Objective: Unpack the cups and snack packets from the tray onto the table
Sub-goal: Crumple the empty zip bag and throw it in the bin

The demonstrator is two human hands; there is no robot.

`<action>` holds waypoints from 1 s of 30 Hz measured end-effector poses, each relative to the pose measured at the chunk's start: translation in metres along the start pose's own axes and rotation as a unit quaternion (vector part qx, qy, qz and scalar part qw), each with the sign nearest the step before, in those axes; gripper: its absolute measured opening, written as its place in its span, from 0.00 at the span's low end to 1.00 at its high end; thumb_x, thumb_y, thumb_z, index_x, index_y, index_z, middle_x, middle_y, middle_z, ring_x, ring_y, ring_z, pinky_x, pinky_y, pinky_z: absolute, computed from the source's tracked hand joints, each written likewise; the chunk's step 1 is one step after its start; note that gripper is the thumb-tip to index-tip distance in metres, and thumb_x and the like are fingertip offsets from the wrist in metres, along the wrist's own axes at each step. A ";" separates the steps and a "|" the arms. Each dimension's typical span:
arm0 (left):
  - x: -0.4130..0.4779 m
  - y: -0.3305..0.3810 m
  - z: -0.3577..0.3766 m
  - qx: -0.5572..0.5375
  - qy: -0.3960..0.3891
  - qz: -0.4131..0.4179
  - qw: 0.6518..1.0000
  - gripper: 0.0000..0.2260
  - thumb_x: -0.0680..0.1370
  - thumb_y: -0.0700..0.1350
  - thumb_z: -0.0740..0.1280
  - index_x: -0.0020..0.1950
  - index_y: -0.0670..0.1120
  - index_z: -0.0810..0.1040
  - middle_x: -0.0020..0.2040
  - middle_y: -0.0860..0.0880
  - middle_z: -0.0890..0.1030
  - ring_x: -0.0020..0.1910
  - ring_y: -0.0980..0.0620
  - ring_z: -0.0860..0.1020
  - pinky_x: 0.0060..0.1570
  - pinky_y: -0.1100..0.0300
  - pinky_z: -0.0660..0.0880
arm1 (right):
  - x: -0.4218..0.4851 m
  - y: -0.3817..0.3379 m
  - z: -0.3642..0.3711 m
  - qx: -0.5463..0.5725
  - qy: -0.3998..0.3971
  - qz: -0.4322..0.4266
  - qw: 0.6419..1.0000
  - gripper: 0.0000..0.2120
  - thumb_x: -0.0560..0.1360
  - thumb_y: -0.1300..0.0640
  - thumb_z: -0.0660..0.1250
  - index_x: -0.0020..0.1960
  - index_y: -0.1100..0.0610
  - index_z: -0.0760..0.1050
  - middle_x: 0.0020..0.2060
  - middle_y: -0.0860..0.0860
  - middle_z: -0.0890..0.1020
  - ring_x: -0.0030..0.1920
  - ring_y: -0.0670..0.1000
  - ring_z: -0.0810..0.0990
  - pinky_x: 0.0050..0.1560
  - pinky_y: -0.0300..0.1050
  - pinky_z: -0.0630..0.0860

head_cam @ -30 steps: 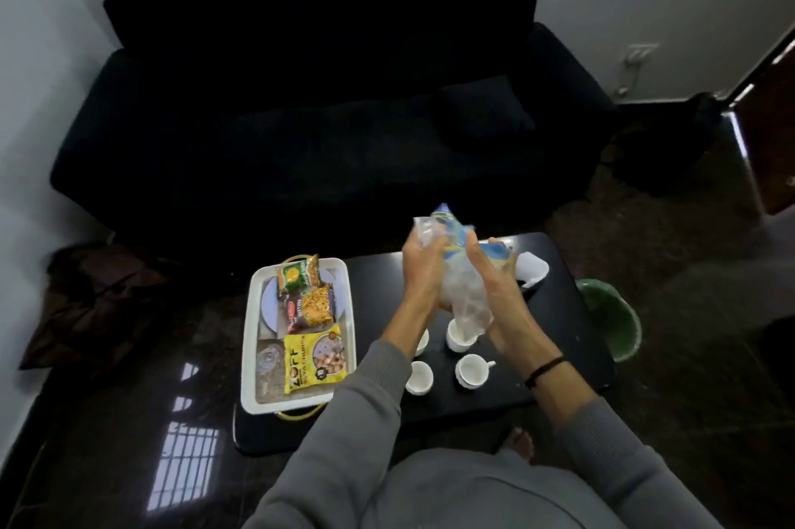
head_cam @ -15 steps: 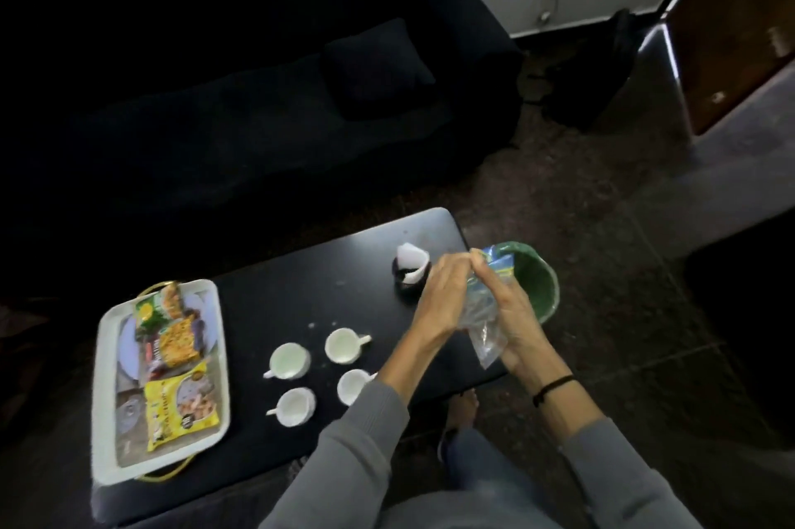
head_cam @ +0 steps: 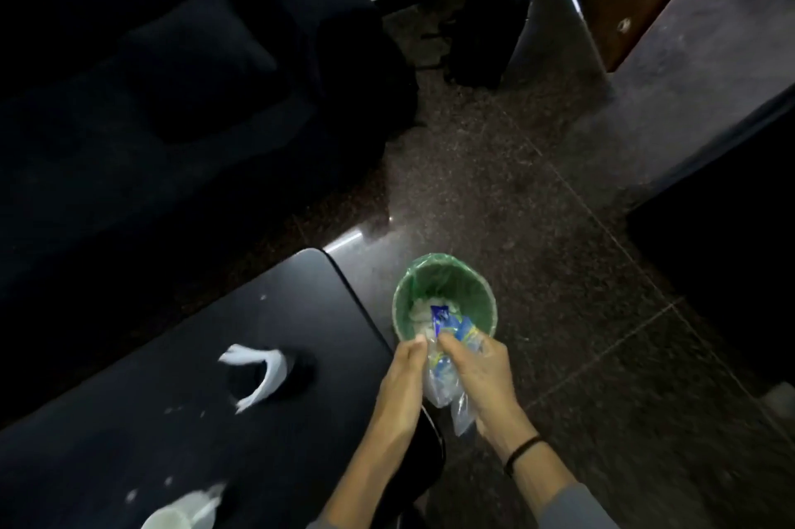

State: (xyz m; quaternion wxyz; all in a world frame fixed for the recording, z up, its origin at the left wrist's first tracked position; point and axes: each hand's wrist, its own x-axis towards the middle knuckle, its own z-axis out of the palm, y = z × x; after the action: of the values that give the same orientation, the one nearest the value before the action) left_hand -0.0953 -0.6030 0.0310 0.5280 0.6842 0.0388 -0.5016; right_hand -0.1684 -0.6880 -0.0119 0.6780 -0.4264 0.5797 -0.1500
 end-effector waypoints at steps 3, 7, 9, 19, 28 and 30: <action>0.045 -0.018 0.014 0.073 -0.020 -0.016 0.997 0.08 0.83 0.48 0.64 0.59 0.49 0.80 0.55 0.49 0.85 0.53 0.53 0.84 0.58 0.54 0.80 | 0.052 0.014 -0.014 -0.096 0.074 -0.004 0.993 0.09 0.69 0.52 0.78 0.43 0.58 0.85 0.34 0.52 0.88 0.37 0.53 0.88 0.40 0.47 0.84; 0.105 -0.040 0.032 0.119 -0.048 -0.033 0.991 0.13 0.80 0.45 0.65 0.62 0.58 0.76 0.55 0.56 0.84 0.53 0.59 0.83 0.61 0.53 0.79 | 0.118 0.034 -0.025 -0.135 0.073 0.027 0.988 0.13 0.70 0.48 0.78 0.47 0.54 0.80 0.42 0.52 0.87 0.42 0.52 0.87 0.47 0.50 0.84; 0.132 -0.049 0.039 0.116 -0.045 -0.045 0.991 0.15 0.79 0.42 0.66 0.63 0.57 0.77 0.53 0.55 0.85 0.50 0.58 0.84 0.57 0.54 0.81 | 0.142 0.043 -0.025 -0.079 0.022 0.041 0.996 0.13 0.71 0.53 0.78 0.52 0.52 0.78 0.49 0.56 0.87 0.49 0.56 0.87 0.55 0.58 0.83; 0.209 -0.078 0.042 0.172 -0.018 -0.029 0.985 0.21 0.80 0.41 0.67 0.73 0.51 0.72 0.61 0.53 0.81 0.53 0.62 0.79 0.50 0.70 0.71 | 0.204 0.075 -0.020 -0.126 0.028 0.044 0.991 0.42 0.69 0.50 0.78 0.77 0.39 0.61 0.70 0.49 0.72 0.68 0.56 0.75 0.64 0.64 0.77; 0.196 -0.082 0.036 0.201 -0.030 -0.026 0.979 0.17 0.82 0.43 0.65 0.71 0.47 0.74 0.65 0.51 0.78 0.66 0.53 0.75 0.66 0.57 0.71 | 0.192 0.081 -0.019 -0.128 0.017 0.074 0.989 0.20 0.77 0.58 0.73 0.66 0.51 0.73 0.62 0.54 0.75 0.56 0.53 0.80 0.48 0.48 0.83; 0.188 -0.079 0.035 0.202 -0.031 -0.016 0.979 0.17 0.82 0.43 0.65 0.72 0.47 0.75 0.64 0.52 0.78 0.63 0.55 0.75 0.65 0.58 0.72 | 0.183 0.076 -0.018 -0.133 0.016 0.060 0.989 0.18 0.77 0.59 0.73 0.65 0.53 0.74 0.62 0.56 0.75 0.56 0.54 0.81 0.51 0.50 0.83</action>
State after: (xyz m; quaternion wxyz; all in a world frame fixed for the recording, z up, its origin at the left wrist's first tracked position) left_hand -0.0709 -0.6846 -0.1574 0.3724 0.7599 -0.0689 -0.5284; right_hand -0.1548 -0.7778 -0.1890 0.6134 -0.4752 0.6297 -0.0375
